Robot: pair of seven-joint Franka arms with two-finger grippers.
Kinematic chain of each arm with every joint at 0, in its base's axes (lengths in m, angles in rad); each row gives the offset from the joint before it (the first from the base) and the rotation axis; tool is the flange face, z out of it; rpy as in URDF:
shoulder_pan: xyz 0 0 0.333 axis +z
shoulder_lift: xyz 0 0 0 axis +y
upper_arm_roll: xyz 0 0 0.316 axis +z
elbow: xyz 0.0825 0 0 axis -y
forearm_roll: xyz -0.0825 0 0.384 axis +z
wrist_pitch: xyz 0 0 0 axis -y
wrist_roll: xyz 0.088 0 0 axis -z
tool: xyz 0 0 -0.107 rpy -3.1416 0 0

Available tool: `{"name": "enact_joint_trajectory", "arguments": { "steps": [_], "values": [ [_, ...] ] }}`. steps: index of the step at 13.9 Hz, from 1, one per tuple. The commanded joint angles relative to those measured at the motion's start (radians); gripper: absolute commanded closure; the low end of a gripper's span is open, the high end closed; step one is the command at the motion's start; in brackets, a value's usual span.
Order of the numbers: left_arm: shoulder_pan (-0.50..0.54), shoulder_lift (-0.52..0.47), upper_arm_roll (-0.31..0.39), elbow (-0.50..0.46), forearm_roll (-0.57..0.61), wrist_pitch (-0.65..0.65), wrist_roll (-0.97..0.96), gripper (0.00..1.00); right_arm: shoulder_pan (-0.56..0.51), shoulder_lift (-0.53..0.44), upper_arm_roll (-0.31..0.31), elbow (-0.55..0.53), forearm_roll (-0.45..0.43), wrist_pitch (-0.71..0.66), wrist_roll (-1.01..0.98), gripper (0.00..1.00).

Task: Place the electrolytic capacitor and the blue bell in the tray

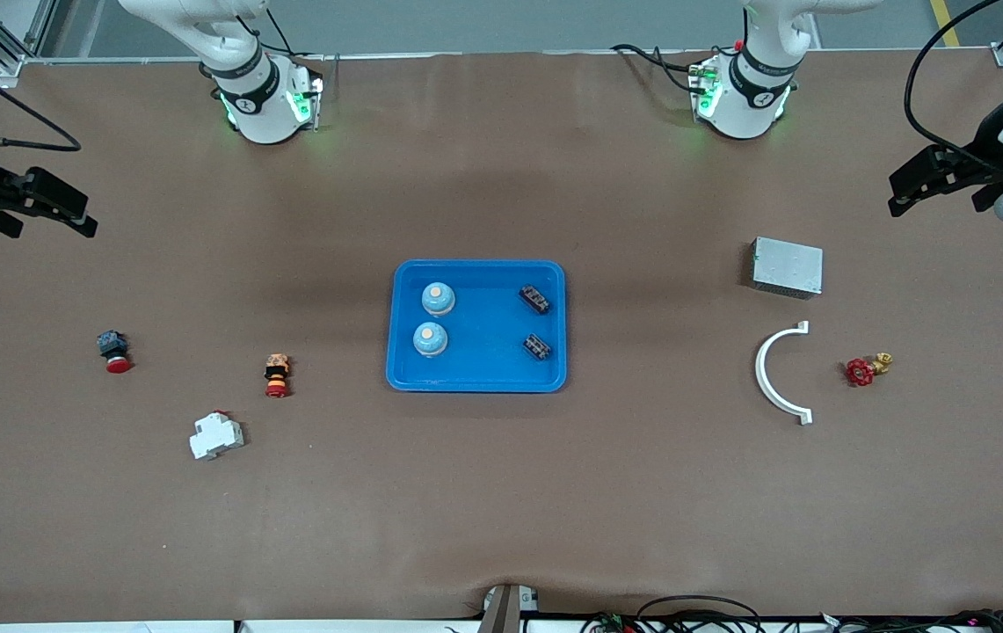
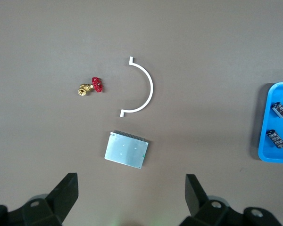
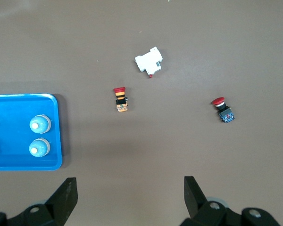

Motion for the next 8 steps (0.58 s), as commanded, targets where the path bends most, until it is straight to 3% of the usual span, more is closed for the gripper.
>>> {"name": "enact_joint_trajectory", "arguments": {
  "steps": [1, 8],
  "values": [
    [0.007, 0.012, 0.0, 0.032, -0.01, -0.016, 0.023, 0.0, -0.018, -0.075, 0.016, -0.09, -0.011, 0.041, 0.011, 0.0],
    [0.024, 0.006, 0.005, 0.033, -0.007, -0.019, 0.017, 0.0, -0.017, -0.071, 0.016, -0.089, -0.013, 0.041, 0.011, 0.0]
  ]
}}
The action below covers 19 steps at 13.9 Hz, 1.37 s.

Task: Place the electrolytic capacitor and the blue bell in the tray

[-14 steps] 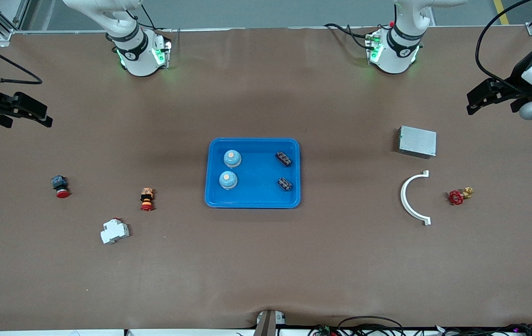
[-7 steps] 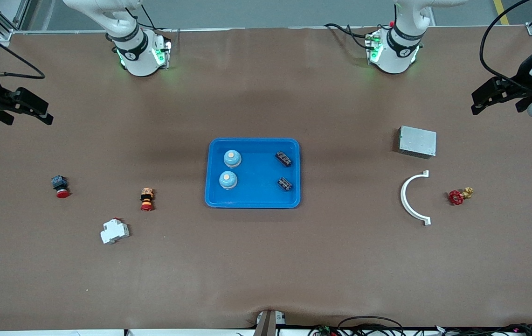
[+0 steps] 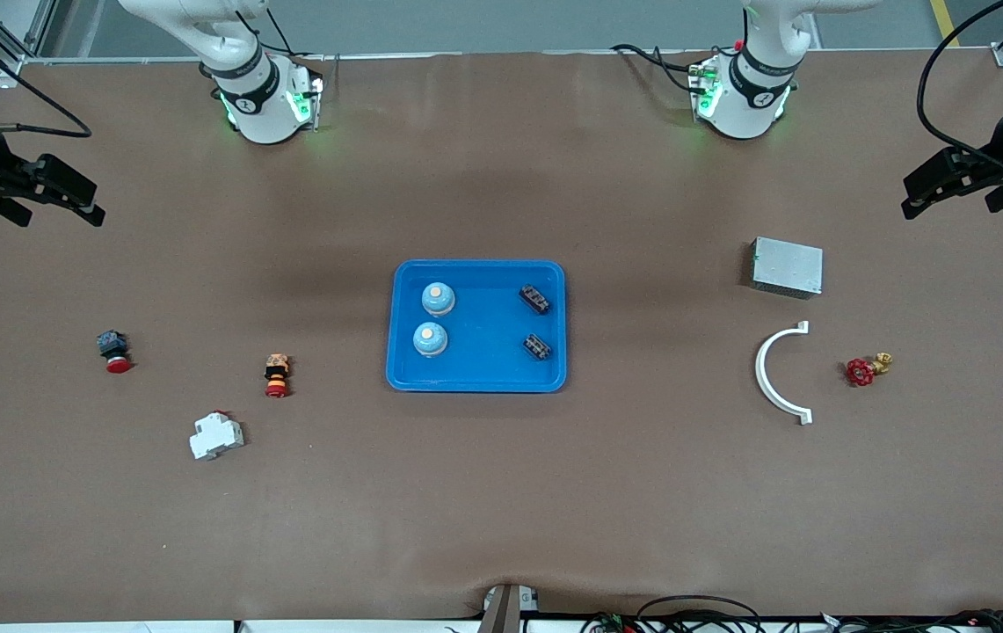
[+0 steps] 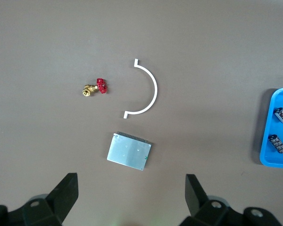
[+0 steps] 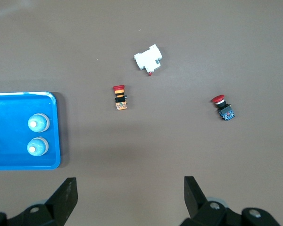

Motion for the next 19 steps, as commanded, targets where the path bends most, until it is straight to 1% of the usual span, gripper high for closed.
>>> {"name": "enact_joint_trajectory", "arguments": {
  "steps": [1, 6, 9, 15, 19],
  "values": [
    [0.0, -0.001, -0.003, 0.02, -0.007, -0.022, 0.02, 0.0, -0.017, -0.021, 0.016, -0.023, -0.012, 0.01, 0.011, 0.0],
    [-0.01, -0.003, -0.01, 0.018, -0.01, -0.011, 0.02, 0.0, -0.019, -0.021, 0.015, -0.021, -0.012, 0.012, 0.011, 0.0],
    [-0.01, -0.009, -0.027, 0.02, -0.019, -0.014, 0.023, 0.0, -0.019, -0.021, 0.015, -0.021, -0.012, 0.01, 0.011, 0.0],
    [-0.011, 0.002, -0.027, 0.029, -0.016, -0.017, 0.017, 0.0, -0.034, -0.021, 0.015, -0.017, -0.012, 0.006, 0.012, 0.0],
    [-0.016, 0.007, -0.027, 0.052, -0.024, -0.022, 0.016, 0.0, -0.034, -0.021, 0.015, -0.011, -0.012, -0.005, 0.012, 0.0]
  ]
}}
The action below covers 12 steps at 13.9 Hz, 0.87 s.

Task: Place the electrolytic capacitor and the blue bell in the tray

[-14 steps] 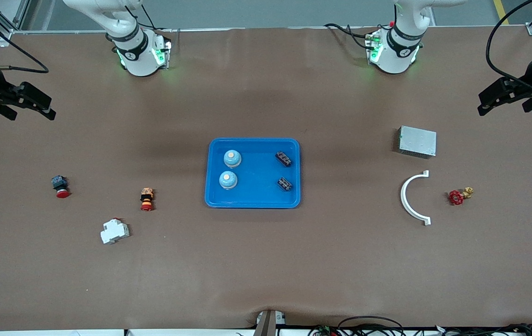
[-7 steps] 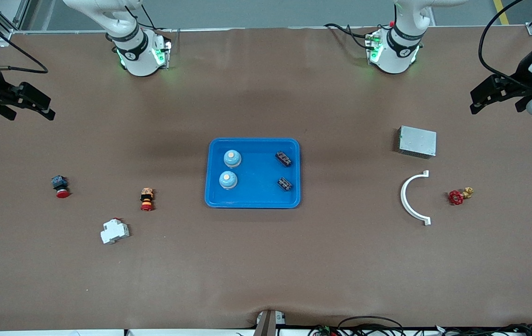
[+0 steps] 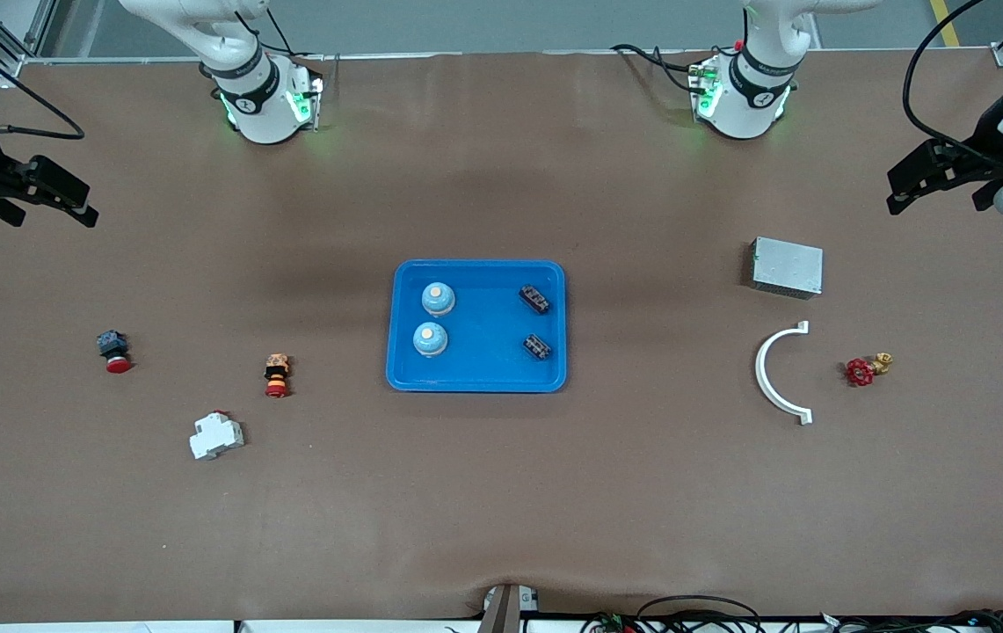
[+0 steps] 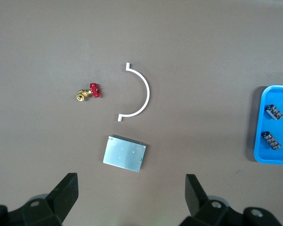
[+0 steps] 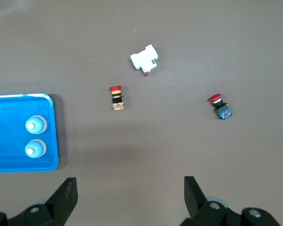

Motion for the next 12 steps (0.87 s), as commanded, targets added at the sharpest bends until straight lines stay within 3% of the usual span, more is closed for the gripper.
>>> {"name": "enact_joint_trajectory", "arguments": {
  "steps": [1, 7, 10, 12],
  "values": [
    [0.003, 0.007, 0.0, 0.03, -0.028, -0.021, 0.017, 0.0, -0.018, -0.018, 0.017, -0.009, -0.009, -0.002, 0.011, 0.0],
    [0.012, 0.005, 0.002, 0.03, -0.056, -0.037, 0.017, 0.0, 0.007, -0.01, 0.015, 0.002, 0.003, -0.018, 0.02, 0.0],
    [0.012, 0.004, 0.004, 0.028, -0.059, -0.064, 0.019, 0.0, 0.083, -0.01, -0.041, 0.007, 0.003, -0.039, 0.02, 0.0],
    [0.014, 0.002, 0.004, 0.028, -0.059, -0.066, 0.02, 0.0, 0.085, -0.01, -0.045, 0.008, 0.005, -0.039, 0.02, 0.0]
  ]
}}
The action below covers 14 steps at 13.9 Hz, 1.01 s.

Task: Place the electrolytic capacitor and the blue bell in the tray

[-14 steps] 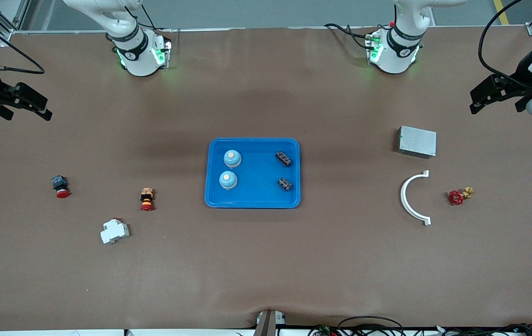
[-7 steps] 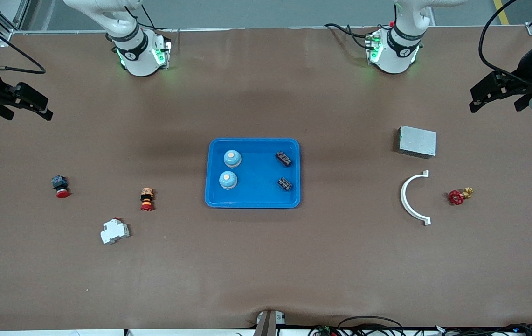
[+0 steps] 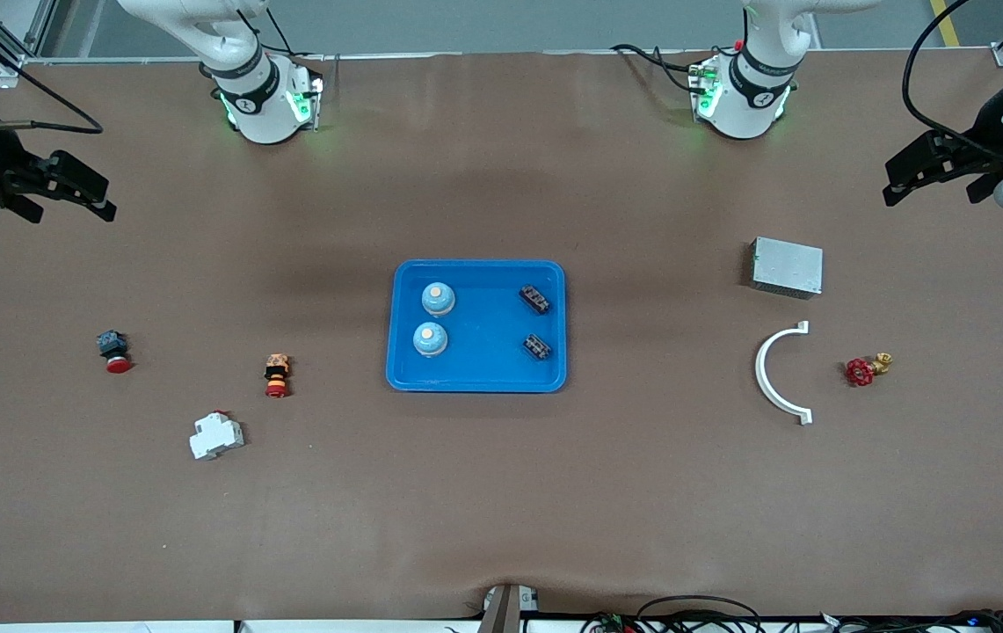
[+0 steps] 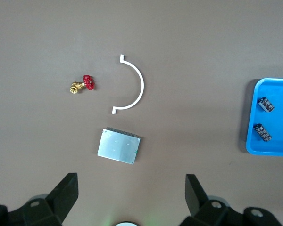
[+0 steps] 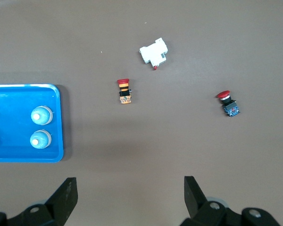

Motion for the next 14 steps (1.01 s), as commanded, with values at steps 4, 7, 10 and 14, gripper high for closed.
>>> {"name": "enact_joint_trajectory", "arguments": {
  "steps": [4, 7, 10, 14],
  "values": [
    [0.006, 0.005, 0.002, 0.022, -0.024, -0.021, 0.02, 0.0, 0.039, -0.01, -0.043, 0.004, 0.005, -0.019, 0.013, 0.0],
    [0.006, 0.005, 0.002, 0.024, -0.026, -0.021, 0.008, 0.0, 0.049, -0.006, -0.051, 0.005, 0.005, -0.022, 0.012, 0.0],
    [0.006, 0.002, 0.002, 0.024, -0.024, -0.021, 0.008, 0.0, 0.04, 0.002, -0.051, 0.005, 0.005, -0.025, 0.012, 0.0],
    [0.006, -0.001, 0.002, 0.022, -0.024, -0.021, 0.005, 0.0, 0.04, 0.003, -0.05, 0.004, 0.005, -0.027, 0.01, 0.0]
  ]
}}
